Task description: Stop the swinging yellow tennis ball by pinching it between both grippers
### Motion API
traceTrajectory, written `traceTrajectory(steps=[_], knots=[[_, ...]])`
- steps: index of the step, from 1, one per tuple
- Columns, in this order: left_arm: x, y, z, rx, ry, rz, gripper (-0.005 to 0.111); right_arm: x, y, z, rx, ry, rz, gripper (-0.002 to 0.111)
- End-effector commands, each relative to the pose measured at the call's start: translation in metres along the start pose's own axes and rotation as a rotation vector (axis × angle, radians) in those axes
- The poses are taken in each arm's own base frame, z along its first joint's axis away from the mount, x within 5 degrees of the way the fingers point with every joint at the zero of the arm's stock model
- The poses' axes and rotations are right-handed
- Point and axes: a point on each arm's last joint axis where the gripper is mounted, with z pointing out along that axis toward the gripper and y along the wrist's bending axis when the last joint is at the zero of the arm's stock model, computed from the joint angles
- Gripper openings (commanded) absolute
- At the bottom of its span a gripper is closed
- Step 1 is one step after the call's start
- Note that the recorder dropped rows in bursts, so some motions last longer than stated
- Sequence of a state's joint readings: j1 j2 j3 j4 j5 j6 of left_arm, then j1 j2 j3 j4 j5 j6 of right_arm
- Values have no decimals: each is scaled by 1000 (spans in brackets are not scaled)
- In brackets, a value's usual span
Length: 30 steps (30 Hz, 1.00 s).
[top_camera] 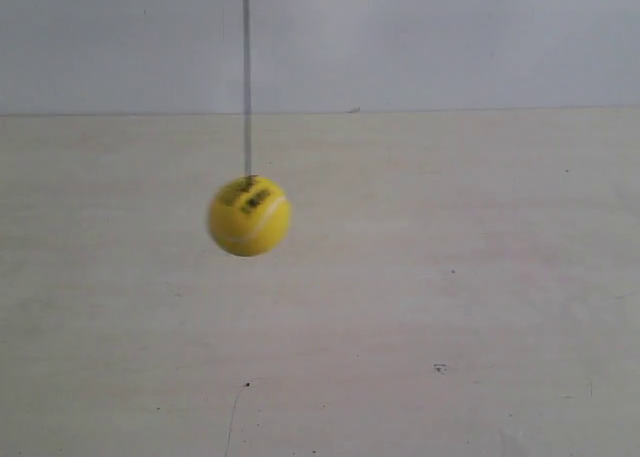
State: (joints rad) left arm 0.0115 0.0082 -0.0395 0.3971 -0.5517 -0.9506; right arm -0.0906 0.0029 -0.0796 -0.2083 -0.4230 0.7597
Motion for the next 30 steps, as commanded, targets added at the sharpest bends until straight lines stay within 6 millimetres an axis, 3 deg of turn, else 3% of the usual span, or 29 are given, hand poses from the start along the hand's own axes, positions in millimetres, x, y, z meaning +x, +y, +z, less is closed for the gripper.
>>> traceTrajectory(steps=[1, 4, 9, 14, 19, 24, 30], knots=[[-5, -19, 19, 116, 162, 40, 5, -14, 23, 15, -135, 64, -74, 0], [-8, -25, 37, 160, 261, 90, 5, -13, 35, 30, -226, 184, -80, 0], [5, -21, 62, 220, 414, 132, 5, 8, 45, 51, -406, 403, -81, 0], [31, -3, 78, 202, 556, 124, 5, 38, 37, 65, -480, 594, -57, 0], [57, 3, 89, 359, 631, 71, 5, 68, 26, 76, -567, 739, -7, 0], [89, 24, 95, 359, 742, 44, 5, 95, 14, 83, -624, 828, -9, 0], [120, 29, 99, 427, 766, 68, 5, 125, 14, 84, -713, 866, -36, 0]])
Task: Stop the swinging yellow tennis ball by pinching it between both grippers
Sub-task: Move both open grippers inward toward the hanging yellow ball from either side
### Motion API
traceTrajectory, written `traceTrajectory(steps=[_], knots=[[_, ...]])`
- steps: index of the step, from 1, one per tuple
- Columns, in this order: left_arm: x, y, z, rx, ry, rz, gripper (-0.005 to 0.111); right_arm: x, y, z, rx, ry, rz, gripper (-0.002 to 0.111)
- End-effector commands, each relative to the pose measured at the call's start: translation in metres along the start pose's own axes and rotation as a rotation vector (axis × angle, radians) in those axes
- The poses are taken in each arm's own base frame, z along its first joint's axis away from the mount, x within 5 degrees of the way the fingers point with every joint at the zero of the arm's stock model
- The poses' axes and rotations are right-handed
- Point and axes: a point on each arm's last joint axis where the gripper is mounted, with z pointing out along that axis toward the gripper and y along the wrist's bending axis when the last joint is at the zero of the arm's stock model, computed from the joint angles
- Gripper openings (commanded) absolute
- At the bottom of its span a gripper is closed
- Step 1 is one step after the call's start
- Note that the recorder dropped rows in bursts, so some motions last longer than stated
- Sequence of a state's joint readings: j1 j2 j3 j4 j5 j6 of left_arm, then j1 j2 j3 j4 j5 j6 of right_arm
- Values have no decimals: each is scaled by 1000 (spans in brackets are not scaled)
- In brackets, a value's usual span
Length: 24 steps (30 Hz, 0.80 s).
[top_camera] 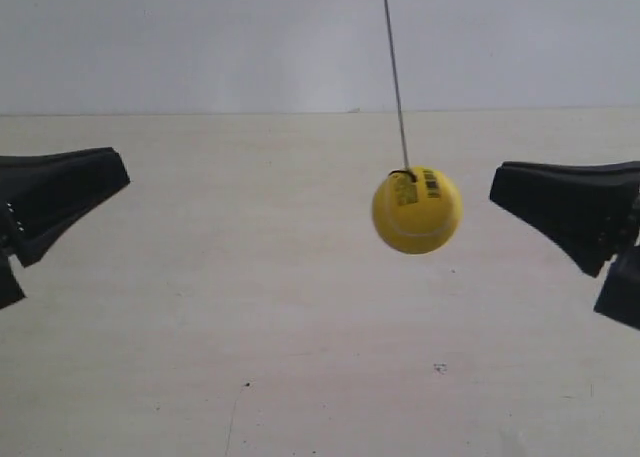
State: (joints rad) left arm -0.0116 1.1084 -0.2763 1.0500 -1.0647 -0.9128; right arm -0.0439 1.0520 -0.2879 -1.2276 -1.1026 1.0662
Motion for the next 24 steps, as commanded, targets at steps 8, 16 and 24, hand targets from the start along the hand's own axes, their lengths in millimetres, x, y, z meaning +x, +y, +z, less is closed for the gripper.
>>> traceTrajectory(steps=[8, 16, 24], knots=[[31, 9, 47, 86, 64, 148, 5, 27, -5, 66, -112, 150, -123, 0], [33, 14, 52, 77, 47, 225, 5, 29, -20, 86, -114, 174, -137, 0], [35, 19, 53, 29, 67, 249, 5, 25, -16, 86, -156, 125, -163, 0]])
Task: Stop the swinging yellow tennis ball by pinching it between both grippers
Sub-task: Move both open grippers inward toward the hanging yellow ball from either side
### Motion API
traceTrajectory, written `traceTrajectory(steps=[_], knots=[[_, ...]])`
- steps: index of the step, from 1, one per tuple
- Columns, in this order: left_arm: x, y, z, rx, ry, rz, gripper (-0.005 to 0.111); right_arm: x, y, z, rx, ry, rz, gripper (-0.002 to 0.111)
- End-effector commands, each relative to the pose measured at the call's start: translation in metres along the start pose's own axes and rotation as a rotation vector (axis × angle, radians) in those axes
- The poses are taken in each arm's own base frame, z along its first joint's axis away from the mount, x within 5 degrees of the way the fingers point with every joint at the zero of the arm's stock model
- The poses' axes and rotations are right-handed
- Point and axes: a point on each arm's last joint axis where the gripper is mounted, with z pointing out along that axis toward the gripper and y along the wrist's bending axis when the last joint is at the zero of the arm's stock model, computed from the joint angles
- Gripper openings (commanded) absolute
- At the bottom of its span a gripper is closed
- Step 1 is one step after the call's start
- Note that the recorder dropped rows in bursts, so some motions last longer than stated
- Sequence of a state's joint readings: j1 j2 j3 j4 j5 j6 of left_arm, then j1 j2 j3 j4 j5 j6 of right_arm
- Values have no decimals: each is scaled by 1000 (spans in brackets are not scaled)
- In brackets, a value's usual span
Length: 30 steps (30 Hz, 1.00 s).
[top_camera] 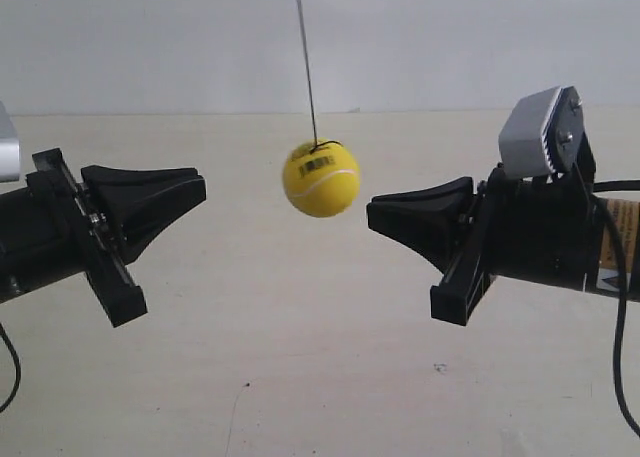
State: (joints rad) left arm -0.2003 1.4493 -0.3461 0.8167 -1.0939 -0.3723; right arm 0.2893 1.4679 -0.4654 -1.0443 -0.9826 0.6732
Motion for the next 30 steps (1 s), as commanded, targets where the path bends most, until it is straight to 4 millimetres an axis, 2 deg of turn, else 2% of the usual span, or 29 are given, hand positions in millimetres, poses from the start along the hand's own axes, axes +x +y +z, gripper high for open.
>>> traceTrajectory(steps=[1, 21, 30], knots=[[1, -1, 2, 11, 6, 9, 5, -5, 2, 0, -24, -38, -17, 0], [2, -8, 2, 88, 14, 41, 5, -8, 6, 0, -71, -67, -21, 0], [17, -5, 11, 119, -1, 1, 5, 1, -1, 8, -80, -41, 5, 0]])
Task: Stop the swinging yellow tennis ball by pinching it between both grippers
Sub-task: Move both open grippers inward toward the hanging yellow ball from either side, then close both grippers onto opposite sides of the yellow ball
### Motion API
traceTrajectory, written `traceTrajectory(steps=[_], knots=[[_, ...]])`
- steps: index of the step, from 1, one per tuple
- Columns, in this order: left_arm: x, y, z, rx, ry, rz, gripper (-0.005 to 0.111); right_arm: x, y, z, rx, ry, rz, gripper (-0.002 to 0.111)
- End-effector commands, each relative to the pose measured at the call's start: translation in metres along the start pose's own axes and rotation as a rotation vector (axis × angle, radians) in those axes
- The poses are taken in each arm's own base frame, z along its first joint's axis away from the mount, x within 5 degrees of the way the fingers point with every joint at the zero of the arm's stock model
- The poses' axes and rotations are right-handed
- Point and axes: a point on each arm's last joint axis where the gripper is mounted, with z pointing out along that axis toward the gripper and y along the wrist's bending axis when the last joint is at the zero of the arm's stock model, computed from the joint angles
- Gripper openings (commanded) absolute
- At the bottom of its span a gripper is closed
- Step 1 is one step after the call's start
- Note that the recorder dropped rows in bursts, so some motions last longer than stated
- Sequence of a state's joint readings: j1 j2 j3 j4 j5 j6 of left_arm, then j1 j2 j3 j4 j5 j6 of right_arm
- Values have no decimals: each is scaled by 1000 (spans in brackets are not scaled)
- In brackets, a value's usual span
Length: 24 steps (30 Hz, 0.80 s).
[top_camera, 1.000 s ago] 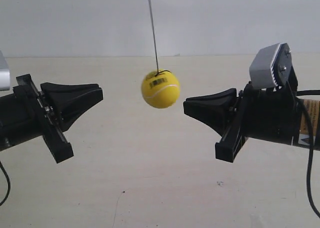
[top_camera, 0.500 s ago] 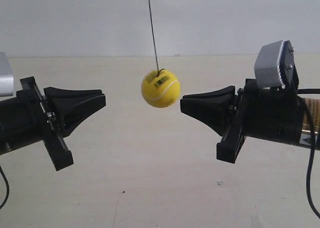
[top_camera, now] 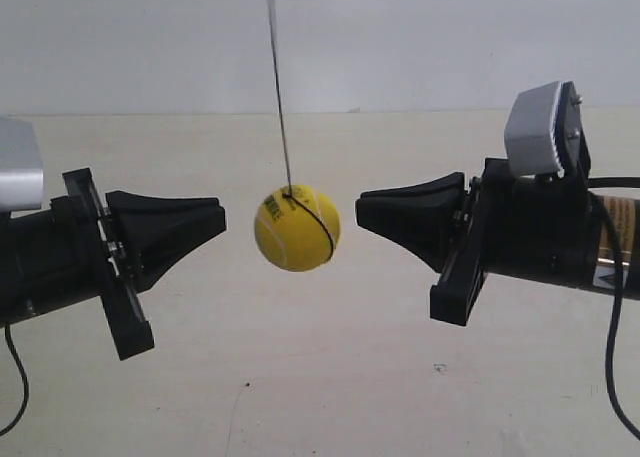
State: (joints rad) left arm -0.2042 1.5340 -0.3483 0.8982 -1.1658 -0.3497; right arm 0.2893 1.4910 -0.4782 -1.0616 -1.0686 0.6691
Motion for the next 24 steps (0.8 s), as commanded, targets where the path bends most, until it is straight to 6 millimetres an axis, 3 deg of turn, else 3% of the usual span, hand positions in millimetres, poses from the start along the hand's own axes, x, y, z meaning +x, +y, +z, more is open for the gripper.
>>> traceTrajectory(steps=[1, 24], knots=[[3, 2, 5, 20, -18, 5, 5, 6, -4, 5, -16, 7, 14, 0], [4, -5, 5, 88, -12, 23, 5, 5, 1, 6, -76, -17, 24, 0]])
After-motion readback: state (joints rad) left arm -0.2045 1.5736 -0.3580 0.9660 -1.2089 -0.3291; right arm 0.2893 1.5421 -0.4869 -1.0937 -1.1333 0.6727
